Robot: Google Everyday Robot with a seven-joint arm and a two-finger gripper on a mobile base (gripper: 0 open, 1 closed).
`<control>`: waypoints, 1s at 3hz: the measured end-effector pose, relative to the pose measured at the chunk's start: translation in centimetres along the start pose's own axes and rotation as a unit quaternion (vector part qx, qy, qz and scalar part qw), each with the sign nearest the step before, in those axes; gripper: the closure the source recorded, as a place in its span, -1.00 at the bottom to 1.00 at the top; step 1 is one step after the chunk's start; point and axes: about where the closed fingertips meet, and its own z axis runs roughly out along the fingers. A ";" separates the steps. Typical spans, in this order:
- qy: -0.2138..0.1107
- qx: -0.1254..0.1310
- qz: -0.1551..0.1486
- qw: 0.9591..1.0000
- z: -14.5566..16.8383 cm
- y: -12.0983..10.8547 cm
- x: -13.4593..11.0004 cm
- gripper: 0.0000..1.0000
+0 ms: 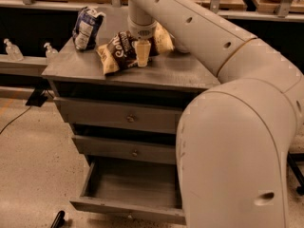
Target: Place brown chip bag into bottom drawer
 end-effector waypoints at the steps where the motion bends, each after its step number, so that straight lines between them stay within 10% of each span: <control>1: 0.006 -0.008 -0.002 1.000 0.9 0.8 1.2 -0.04; 3: -0.084 0.002 0.006 0.996 -6.4 4.4 2.3 0.91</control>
Offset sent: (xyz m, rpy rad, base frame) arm -0.0657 -0.0355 0.0392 0.1491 0.0110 0.0961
